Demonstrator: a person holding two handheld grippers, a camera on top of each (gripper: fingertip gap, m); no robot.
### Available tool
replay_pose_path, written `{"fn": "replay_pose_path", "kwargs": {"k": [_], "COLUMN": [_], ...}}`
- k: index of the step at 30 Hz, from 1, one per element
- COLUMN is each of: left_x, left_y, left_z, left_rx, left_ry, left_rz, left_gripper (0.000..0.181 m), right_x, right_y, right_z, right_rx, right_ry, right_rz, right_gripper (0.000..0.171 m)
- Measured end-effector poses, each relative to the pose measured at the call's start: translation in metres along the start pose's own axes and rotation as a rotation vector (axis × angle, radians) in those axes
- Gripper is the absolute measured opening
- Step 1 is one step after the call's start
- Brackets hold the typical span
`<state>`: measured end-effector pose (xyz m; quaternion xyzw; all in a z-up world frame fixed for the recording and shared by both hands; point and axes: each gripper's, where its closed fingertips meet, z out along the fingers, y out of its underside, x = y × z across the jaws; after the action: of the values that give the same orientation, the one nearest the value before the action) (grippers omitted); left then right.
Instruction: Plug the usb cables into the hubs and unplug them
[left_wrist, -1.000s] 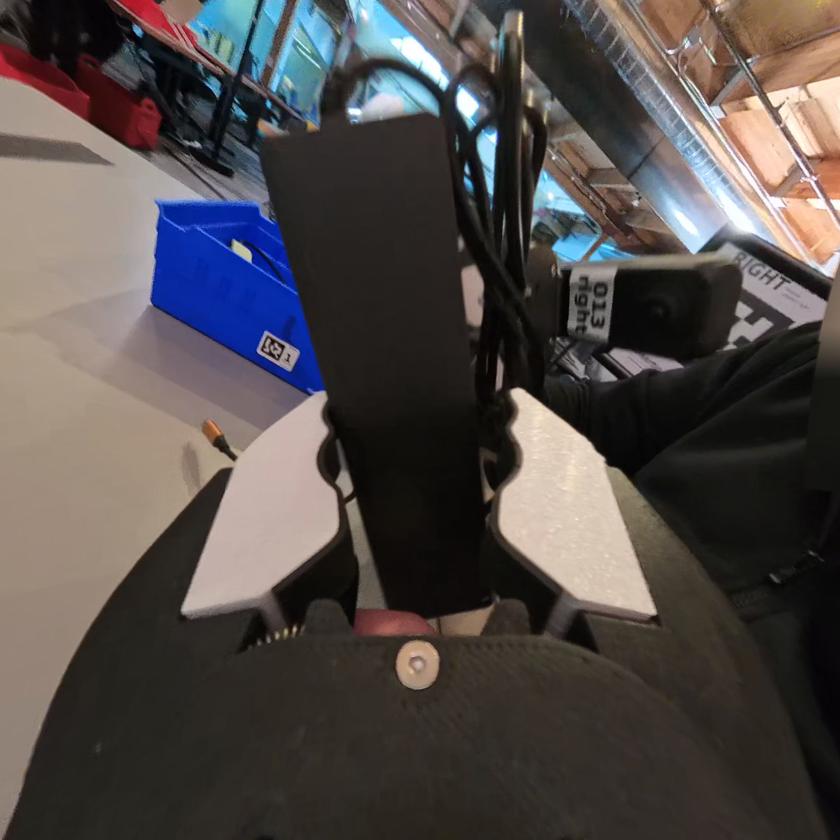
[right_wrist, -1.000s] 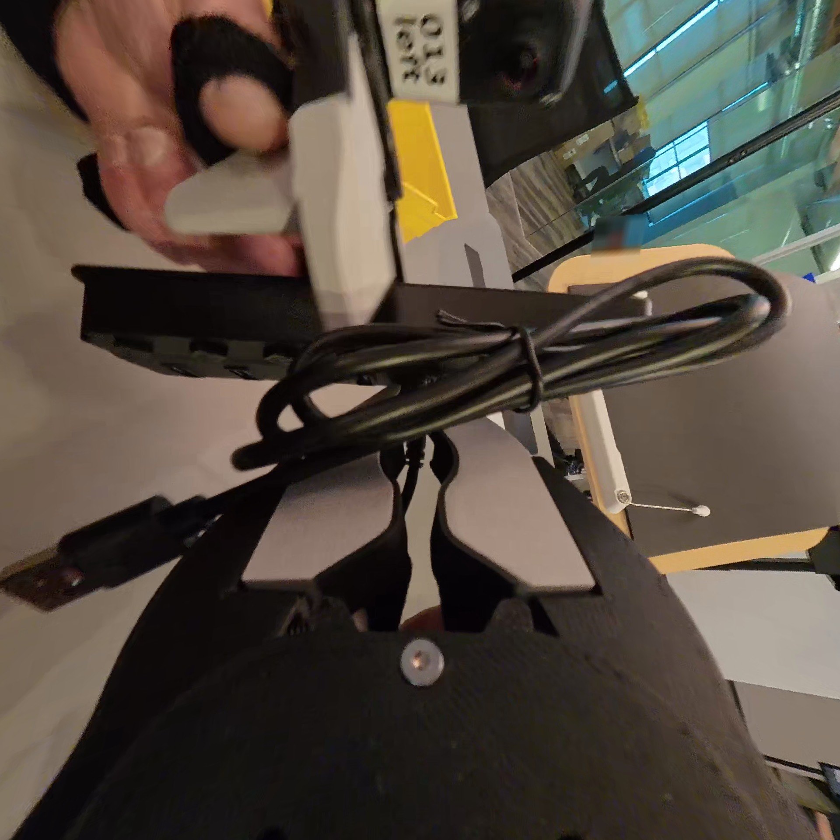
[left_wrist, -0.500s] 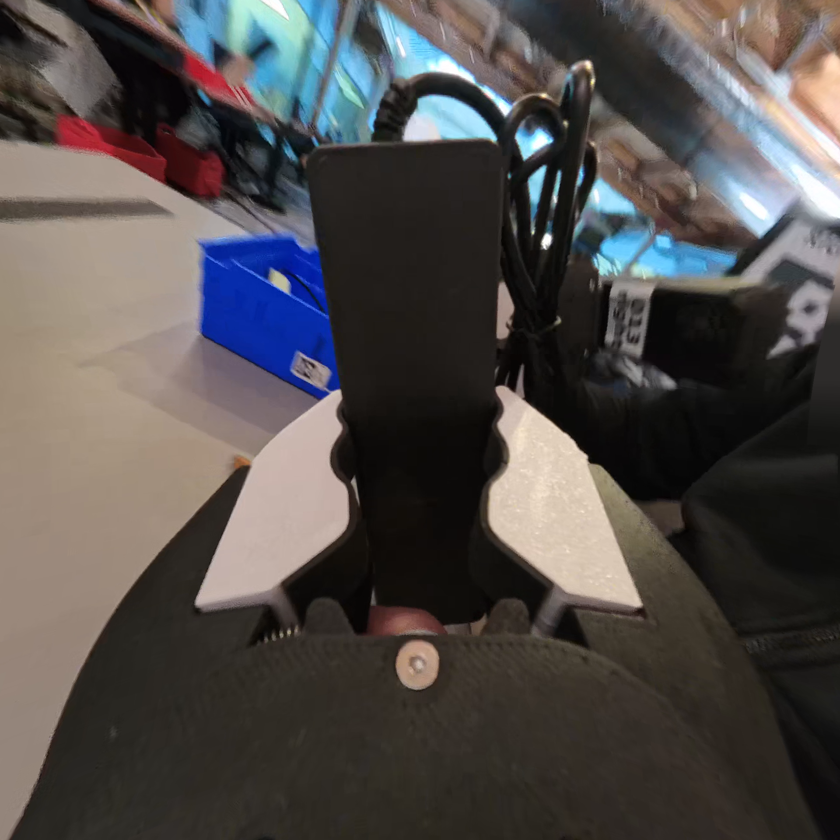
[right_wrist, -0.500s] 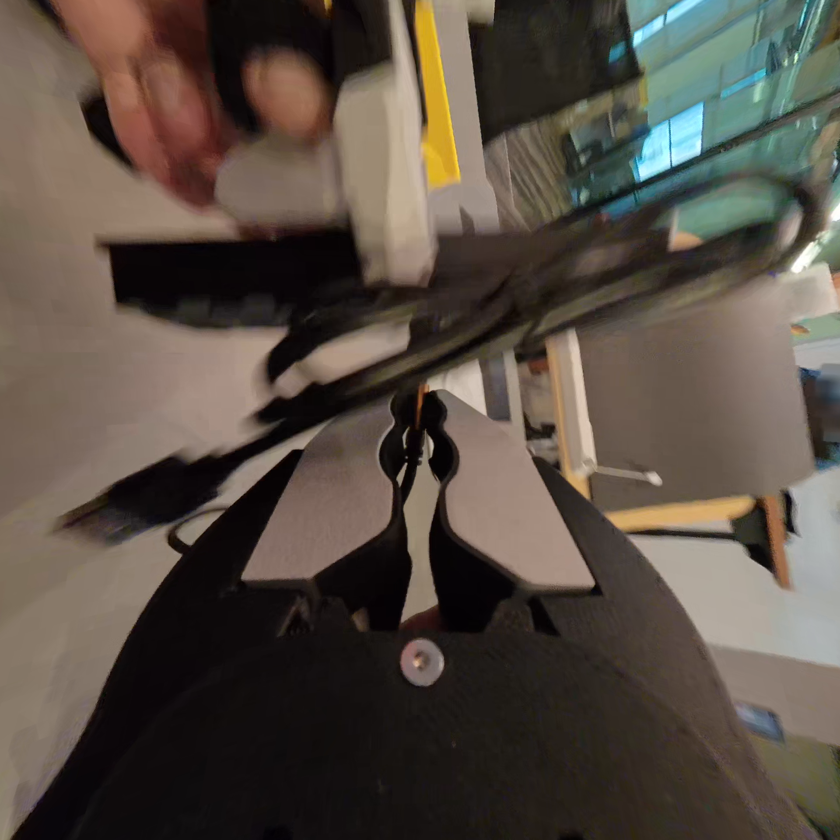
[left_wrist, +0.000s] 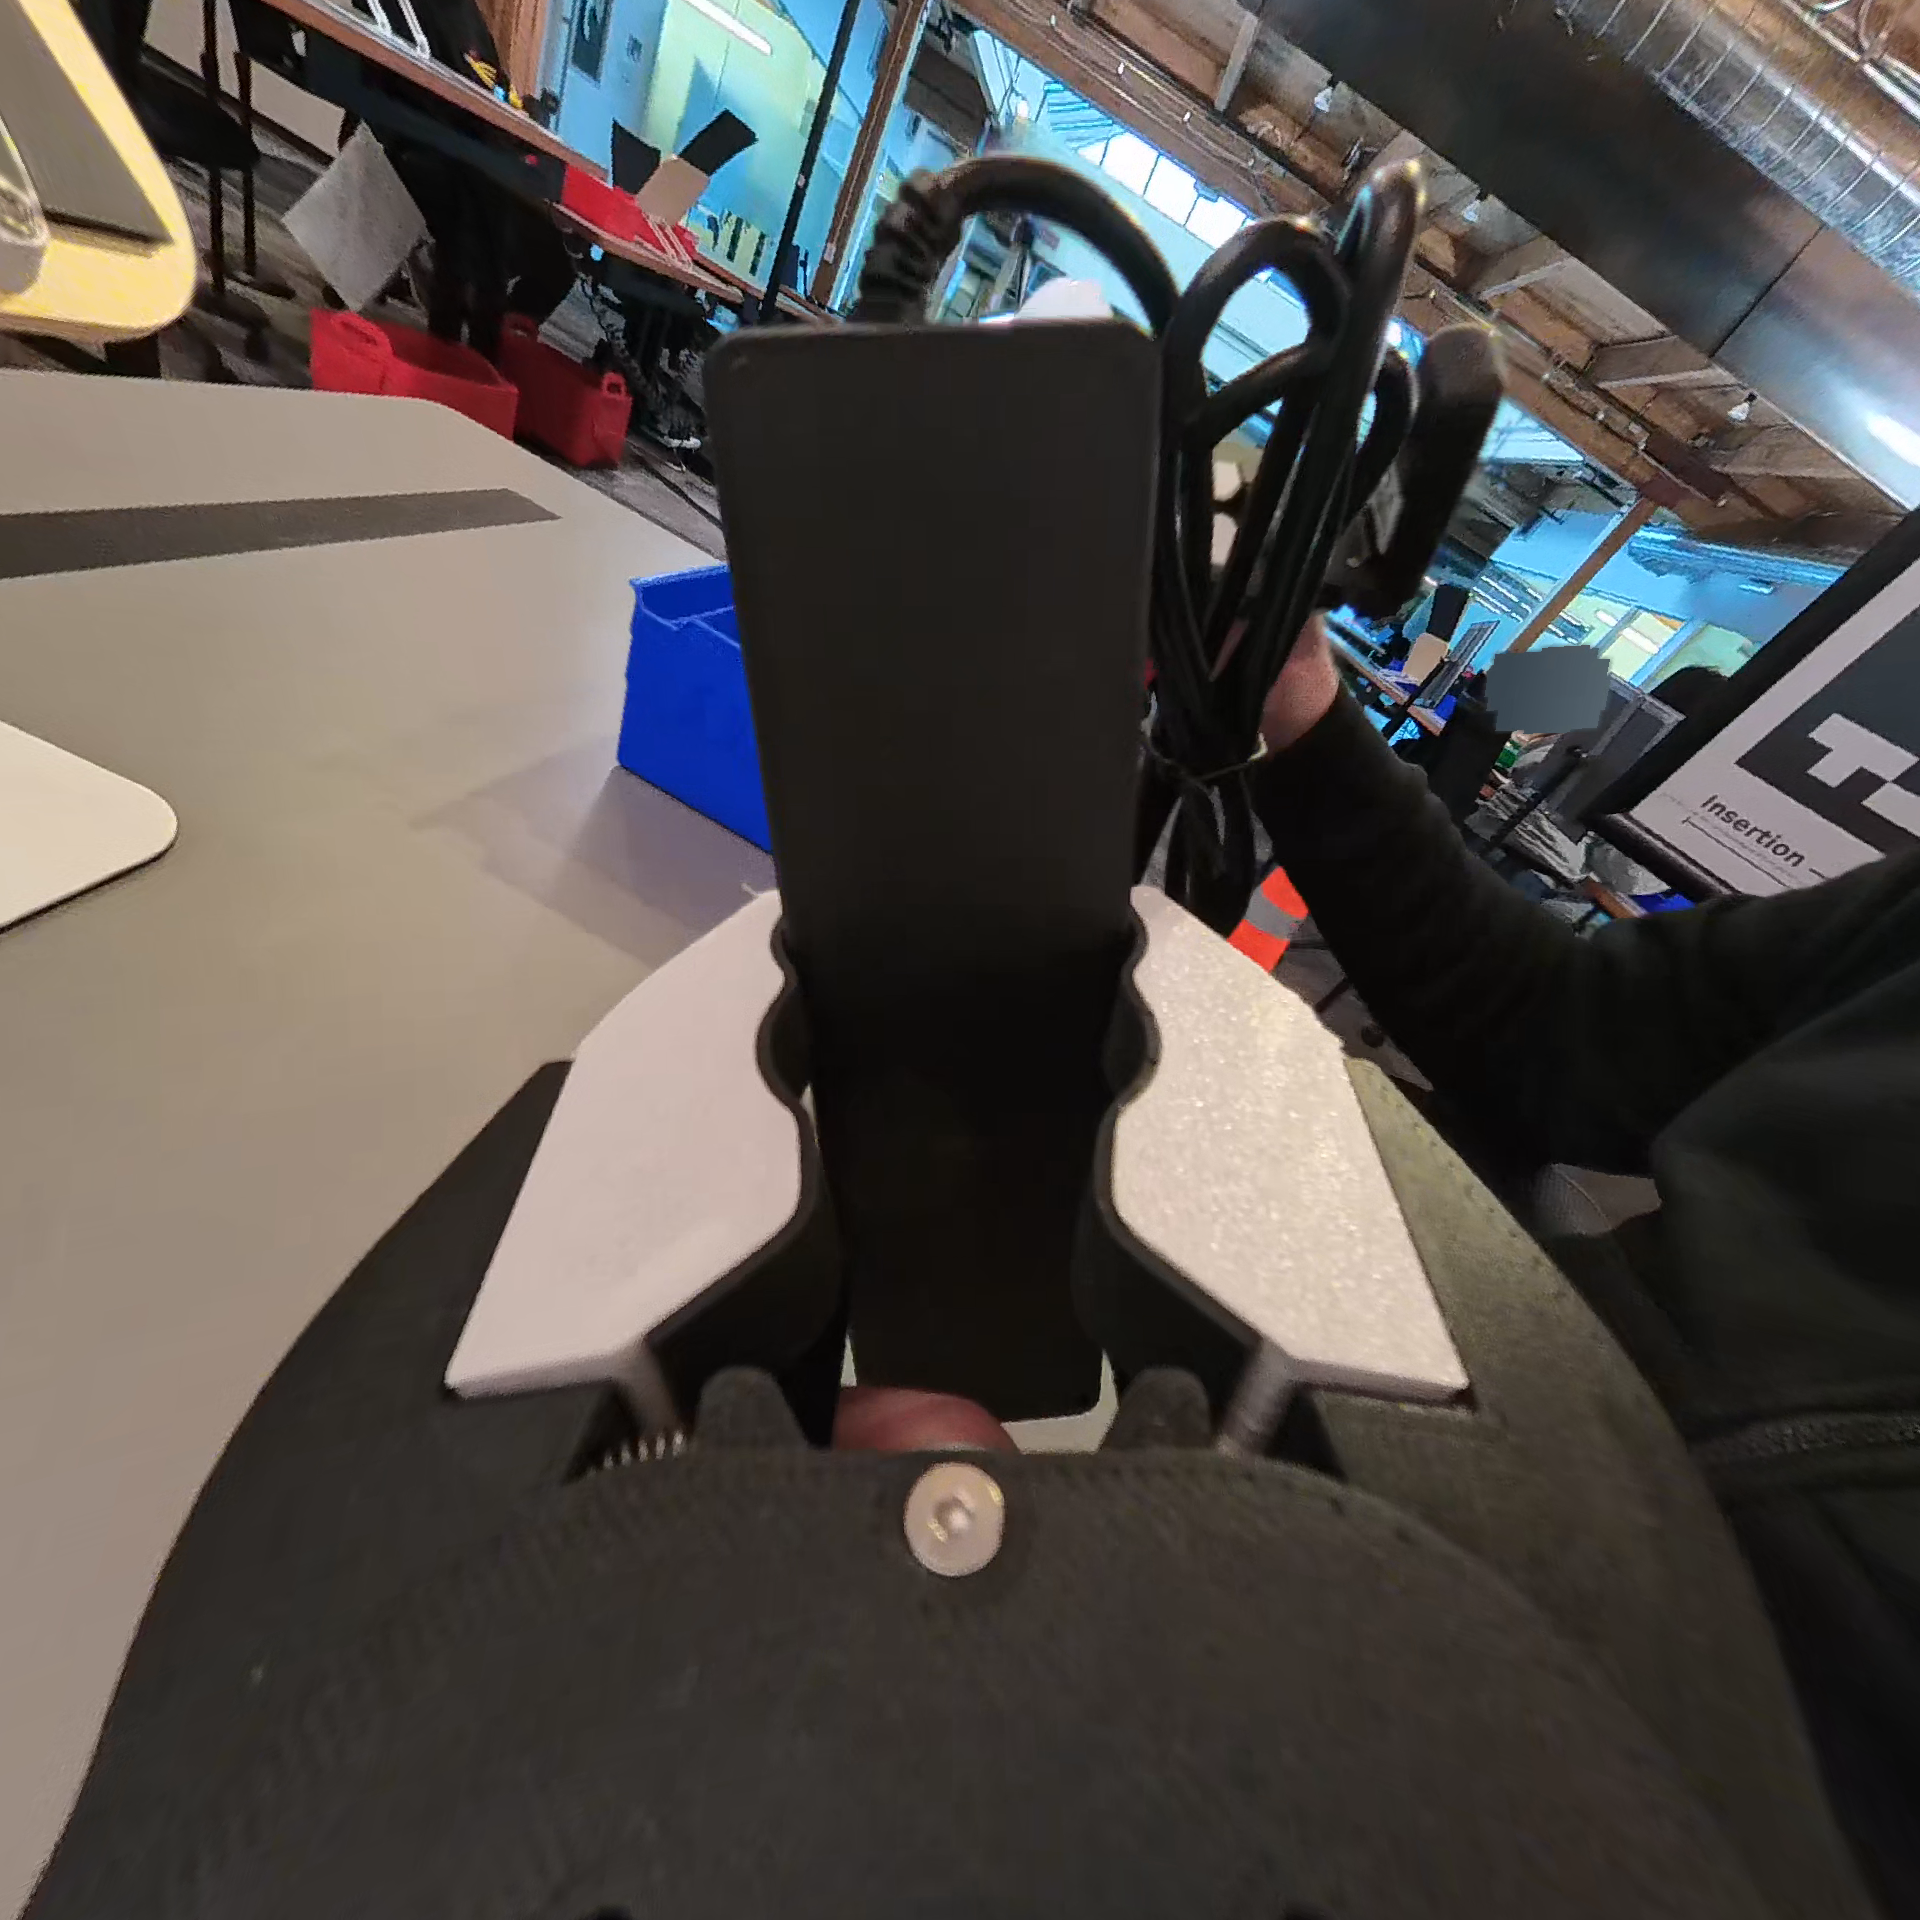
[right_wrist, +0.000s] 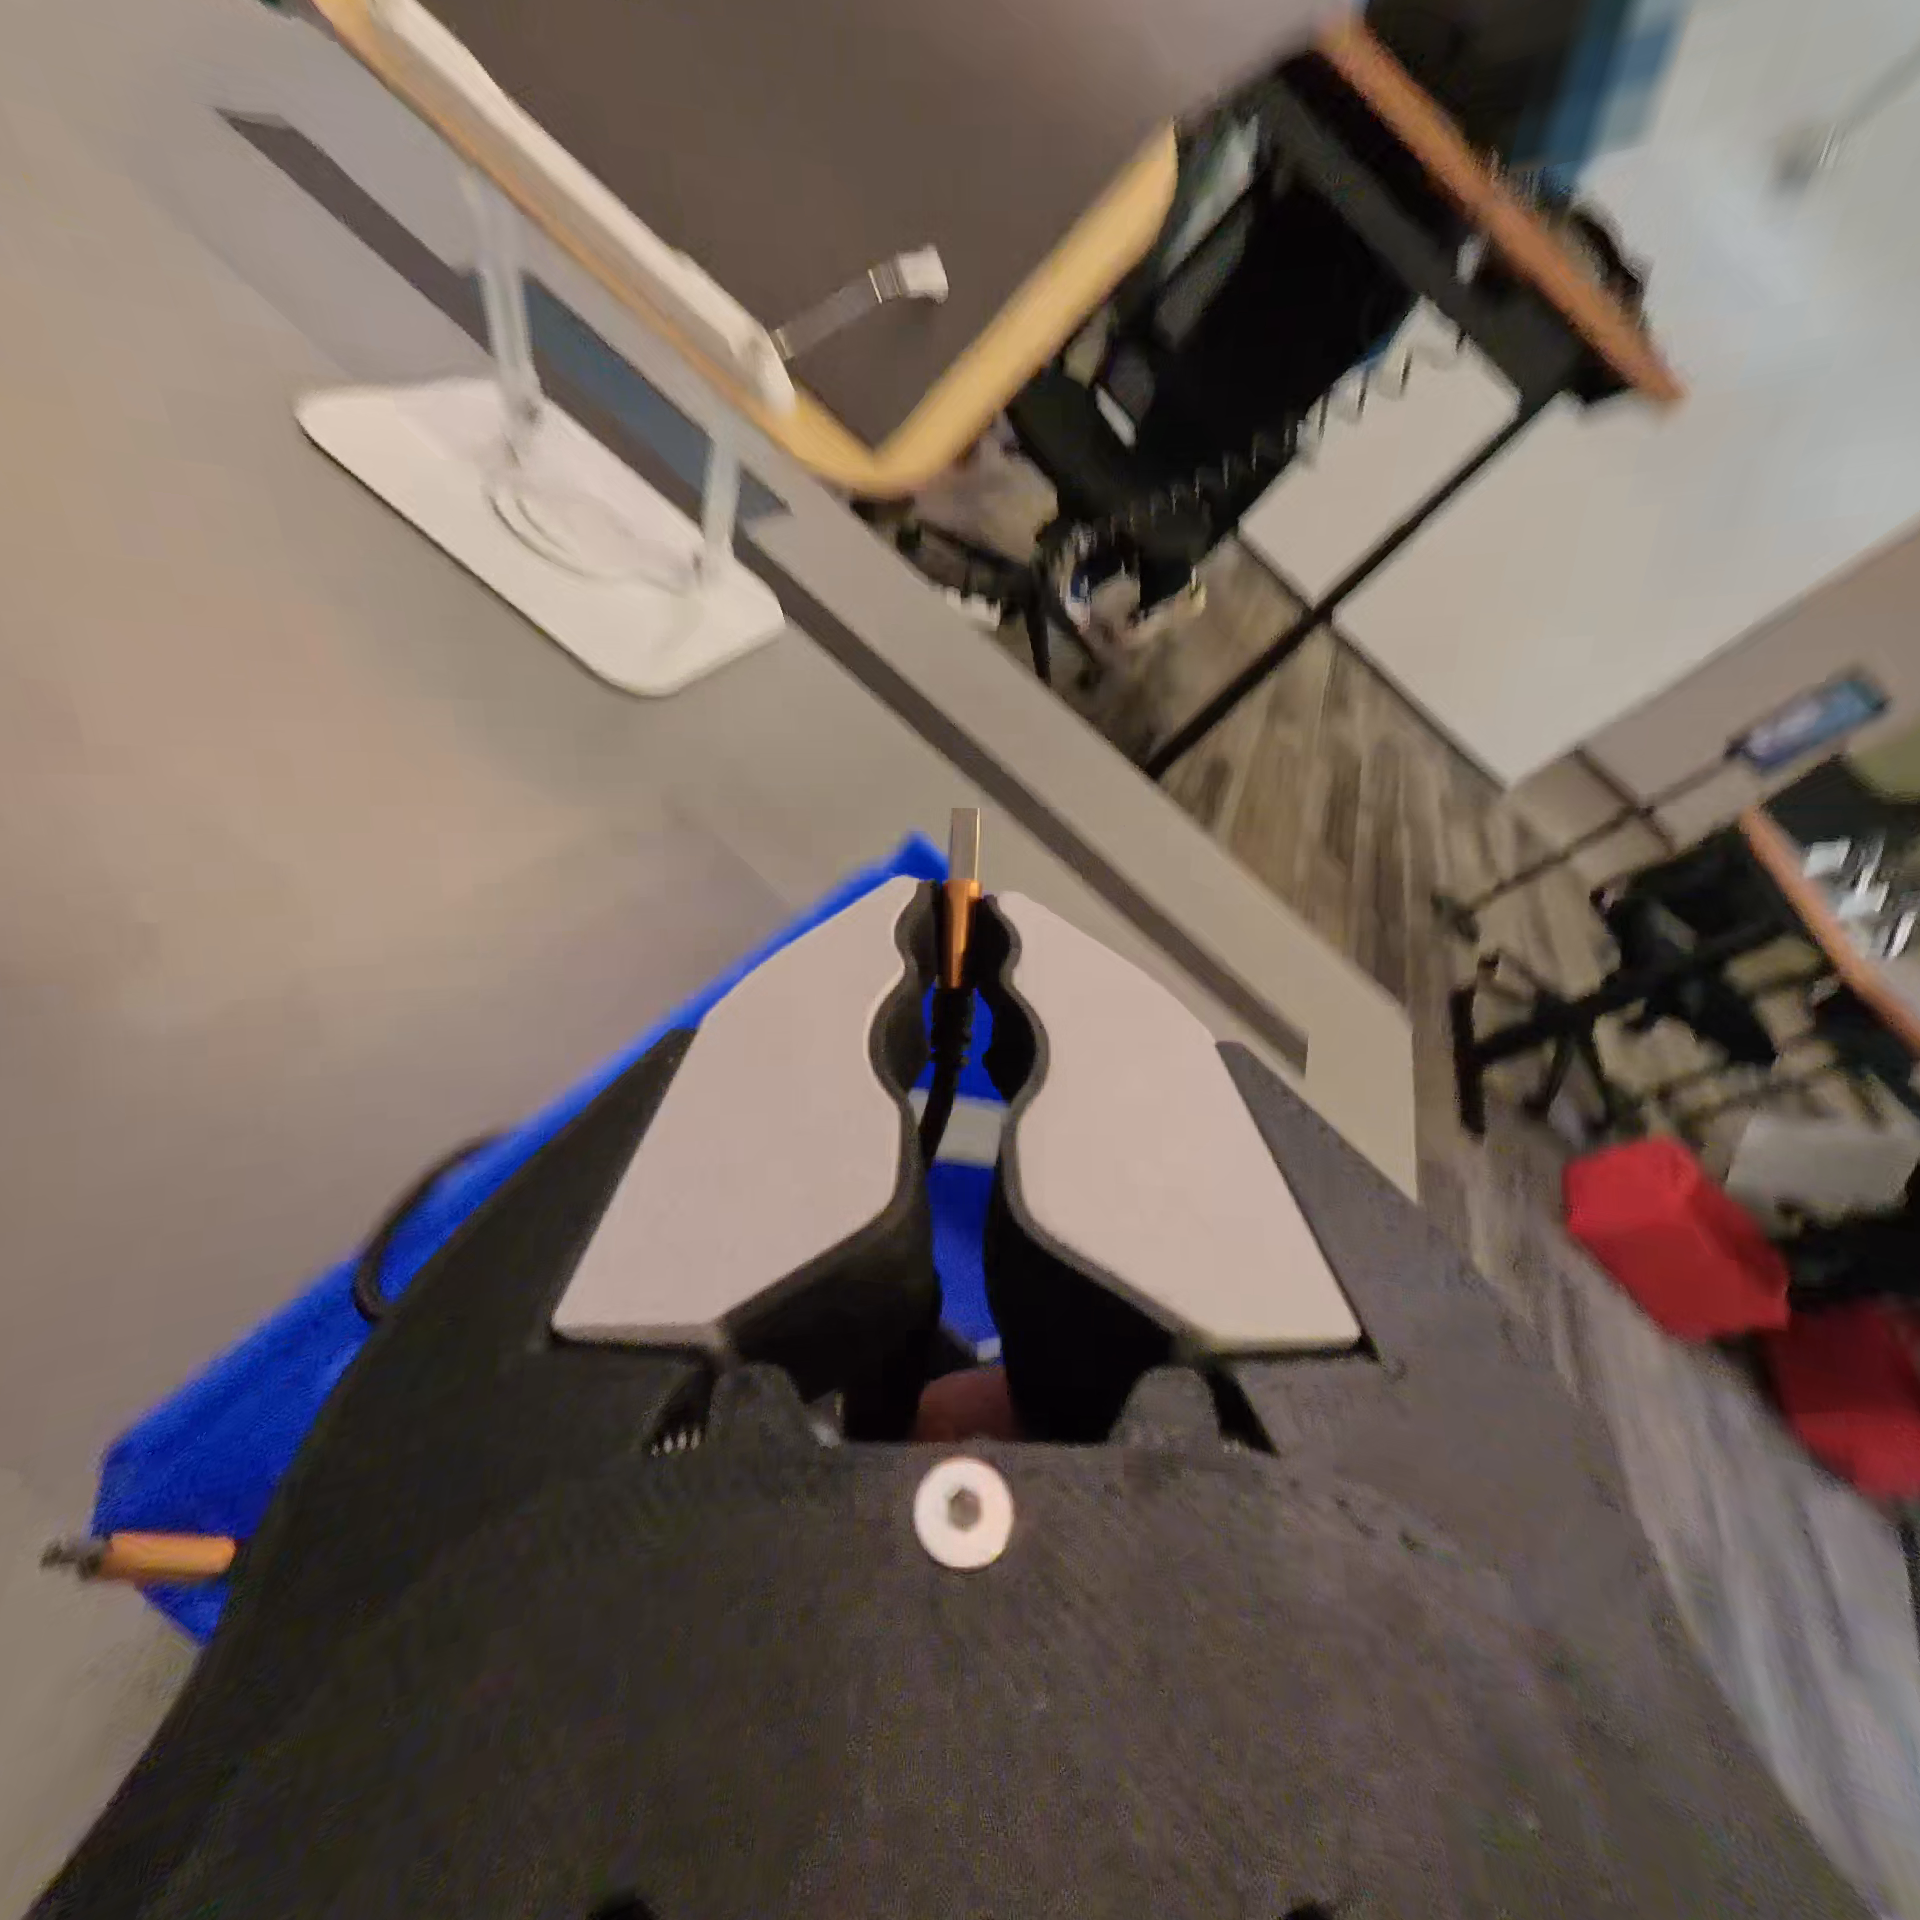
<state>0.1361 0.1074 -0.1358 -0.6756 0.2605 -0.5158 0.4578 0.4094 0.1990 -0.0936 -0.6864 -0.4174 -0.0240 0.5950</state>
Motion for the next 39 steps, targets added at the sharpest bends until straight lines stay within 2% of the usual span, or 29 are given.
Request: {"fn": "replay_pose_path", "kwargs": {"k": [6,13,15,20,25,28,32,34,37,39], "left_x": [0.003,0.004,0.004,0.003,0.0,0.0,0.0,0.0,-0.001,-0.002], "left_y": [0.008,0.014,0.015,0.018,0.022,0.023,0.026,0.025,0.024,0.024], "left_z": [0.006,0.009,0.009,0.009,0.009,0.01,0.011,0.01,0.01,0.011], "left_rx": [-0.037,-0.062,-0.069,-0.08,-0.094,-0.102,-0.114,-0.115,-0.109,-0.109], "left_ry": [0.024,0.019,0.019,0.018,0.014,0.017,0.017,0.014,0.013,0.012], "left_rz": [0.002,0.009,0.011,0.009,0.006,0.005,0.009,0.013,0.009,0.006], "left_gripper": [0.054,0.054,0.054,0.055,0.055,0.055,0.055,0.055,0.054,0.055], "right_x": [0.012,-0.002,-0.01,-0.035,-0.035,-0.024,-0.004,-0.017,-0.07,-0.101], "right_y": [0.094,0.192,0.214,0.251,0.229,0.2,0.181,0.153,0.091,0.073], "right_z": [-0.008,-0.01,-0.015,-0.021,-0.022,-0.022,-0.034,-0.04,-0.061,-0.079], "right_rx": [-0.275,-0.779,-0.924,-1.14,-1.069,-0.949,-0.889,-0.753,-0.487,-0.444], "right_ry": [0.05,0.051,0.01,-0.16,-0.221,-0.219,-0.185,-0.288,-0.581,-0.717], "right_rz": [0.029,-0.175,-0.199,-0.188,-0.094,-0.06,-0.052,0.031,0.12,0.09], "right_gripper": [0.007,0.006,0.007,0.011,0.053,0.057,0.055,0.055,0.057,0.058]}}
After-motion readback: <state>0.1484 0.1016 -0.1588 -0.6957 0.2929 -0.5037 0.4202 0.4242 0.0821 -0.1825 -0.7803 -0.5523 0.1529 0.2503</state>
